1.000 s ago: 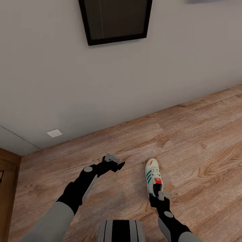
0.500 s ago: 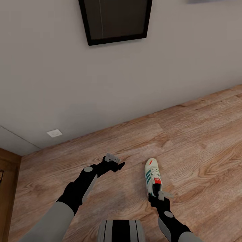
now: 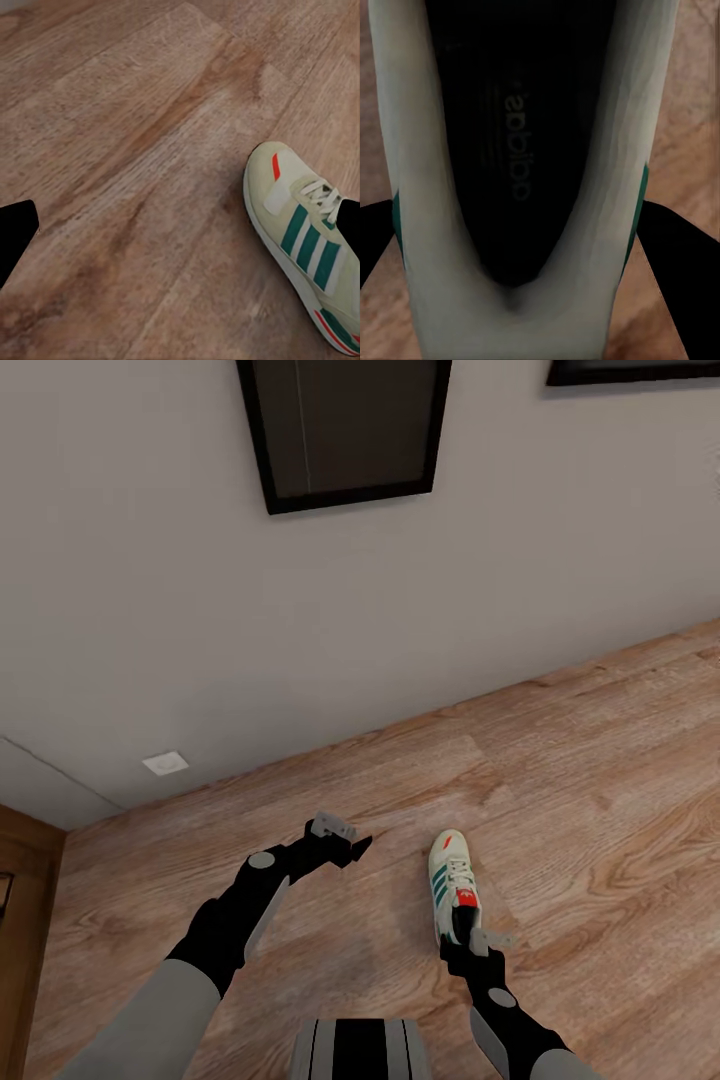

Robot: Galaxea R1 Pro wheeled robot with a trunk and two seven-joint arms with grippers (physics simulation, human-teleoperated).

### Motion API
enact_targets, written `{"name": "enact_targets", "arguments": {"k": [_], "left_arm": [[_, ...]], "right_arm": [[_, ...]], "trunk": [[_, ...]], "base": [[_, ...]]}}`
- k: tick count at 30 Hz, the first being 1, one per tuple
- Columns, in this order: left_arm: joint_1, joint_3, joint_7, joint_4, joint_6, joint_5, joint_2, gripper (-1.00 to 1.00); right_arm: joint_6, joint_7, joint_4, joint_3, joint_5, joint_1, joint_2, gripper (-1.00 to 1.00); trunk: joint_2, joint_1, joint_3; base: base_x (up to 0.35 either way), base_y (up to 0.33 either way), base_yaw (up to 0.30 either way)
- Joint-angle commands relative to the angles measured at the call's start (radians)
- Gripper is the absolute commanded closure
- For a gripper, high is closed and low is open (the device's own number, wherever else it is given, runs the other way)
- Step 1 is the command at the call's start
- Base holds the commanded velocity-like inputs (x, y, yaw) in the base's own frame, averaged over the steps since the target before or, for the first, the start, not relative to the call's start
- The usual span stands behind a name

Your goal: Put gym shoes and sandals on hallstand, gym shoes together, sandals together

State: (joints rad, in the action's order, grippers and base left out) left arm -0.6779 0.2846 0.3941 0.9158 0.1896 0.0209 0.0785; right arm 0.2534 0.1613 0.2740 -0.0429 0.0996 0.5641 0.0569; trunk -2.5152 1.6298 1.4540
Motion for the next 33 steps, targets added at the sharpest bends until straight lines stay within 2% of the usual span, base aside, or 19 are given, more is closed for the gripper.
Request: {"name": "enact_targets", "arguments": {"k": [1,19,22,28,29,33], "left_arm": [[0.000,-0.001,0.003,0.002,0.008,0.002,0.000,-1.00],[0.001,-0.009,0.002,0.006,0.008,0.002,-0.005,-1.00],[0.004,-0.034,0.003,0.006,0.010,0.002,-0.006,-1.00],[0.006,-0.052,0.005,0.006,0.010,0.001,-0.017,-1.00],[0.007,-0.069,0.006,0.006,0.010,0.001,-0.022,-1.00],[0.006,-0.076,0.006,0.006,0.010,-0.001,-0.029,-1.00]], "right_arm": [[0.004,0.003,-0.001,-0.005,0.011,0.000,0.000,1.00],[0.006,0.004,-0.001,-0.005,0.011,0.000,0.000,1.00],[0.007,0.006,0.000,-0.005,0.012,0.000,0.001,1.00],[0.008,0.006,0.002,-0.007,0.011,0.000,0.003,1.00],[0.007,0.005,0.002,-0.009,0.010,0.000,0.003,1.00],[0.008,0.004,0.002,-0.009,0.011,0.000,0.002,1.00]], "trunk": [[0.000,-0.001,-0.003],[0.004,-0.009,-0.073],[0.005,-0.010,-0.085],[0.006,-0.013,-0.108],[0.007,-0.013,-0.112],[0.008,-0.015,-0.133]], "base": [[0.000,0.000,0.000],[0.000,0.000,0.000],[0.000,0.000,0.000],[0.000,0.000,0.000],[0.000,0.000,0.000],[0.000,0.000,0.000]]}}
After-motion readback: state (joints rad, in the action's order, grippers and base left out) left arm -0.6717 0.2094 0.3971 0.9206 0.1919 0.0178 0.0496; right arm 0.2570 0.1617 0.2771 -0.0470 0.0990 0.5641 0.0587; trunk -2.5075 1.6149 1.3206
